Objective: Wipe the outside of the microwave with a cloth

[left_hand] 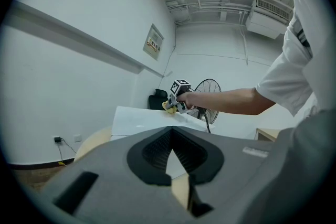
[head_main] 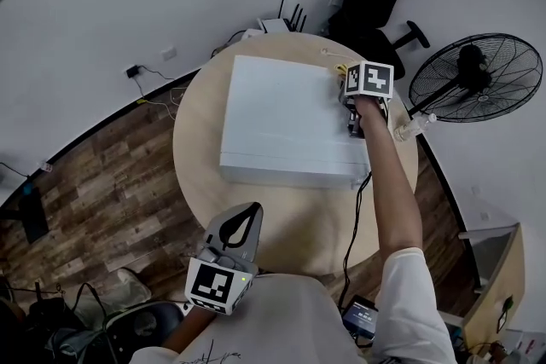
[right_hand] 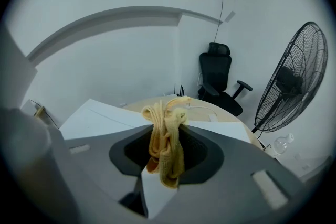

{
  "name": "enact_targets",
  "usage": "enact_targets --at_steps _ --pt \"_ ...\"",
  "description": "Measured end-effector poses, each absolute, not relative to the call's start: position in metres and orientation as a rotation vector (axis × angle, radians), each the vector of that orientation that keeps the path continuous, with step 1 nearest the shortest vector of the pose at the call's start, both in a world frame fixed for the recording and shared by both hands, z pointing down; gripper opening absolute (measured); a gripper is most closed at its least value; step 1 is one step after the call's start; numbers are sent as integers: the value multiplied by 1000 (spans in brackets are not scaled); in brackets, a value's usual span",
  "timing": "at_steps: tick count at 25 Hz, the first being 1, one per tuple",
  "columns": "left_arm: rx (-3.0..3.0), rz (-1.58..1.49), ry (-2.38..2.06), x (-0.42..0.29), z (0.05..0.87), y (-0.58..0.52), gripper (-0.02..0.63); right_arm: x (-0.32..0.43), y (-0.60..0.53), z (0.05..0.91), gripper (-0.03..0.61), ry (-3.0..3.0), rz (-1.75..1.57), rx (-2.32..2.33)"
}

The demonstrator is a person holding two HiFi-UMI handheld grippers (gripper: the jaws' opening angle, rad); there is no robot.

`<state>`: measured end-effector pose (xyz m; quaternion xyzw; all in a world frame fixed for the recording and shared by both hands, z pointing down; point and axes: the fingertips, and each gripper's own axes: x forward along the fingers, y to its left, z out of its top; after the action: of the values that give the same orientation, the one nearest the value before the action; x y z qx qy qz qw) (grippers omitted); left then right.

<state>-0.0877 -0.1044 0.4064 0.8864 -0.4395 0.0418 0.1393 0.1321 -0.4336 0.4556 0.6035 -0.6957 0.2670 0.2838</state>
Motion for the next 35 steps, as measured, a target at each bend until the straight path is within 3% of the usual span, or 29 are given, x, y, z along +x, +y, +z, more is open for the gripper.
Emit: enact_targets --at_steps 35 --pt "2511 169 -1286 -90 425 -109 -8 -73 -432 450 133 -2106 719 1418"
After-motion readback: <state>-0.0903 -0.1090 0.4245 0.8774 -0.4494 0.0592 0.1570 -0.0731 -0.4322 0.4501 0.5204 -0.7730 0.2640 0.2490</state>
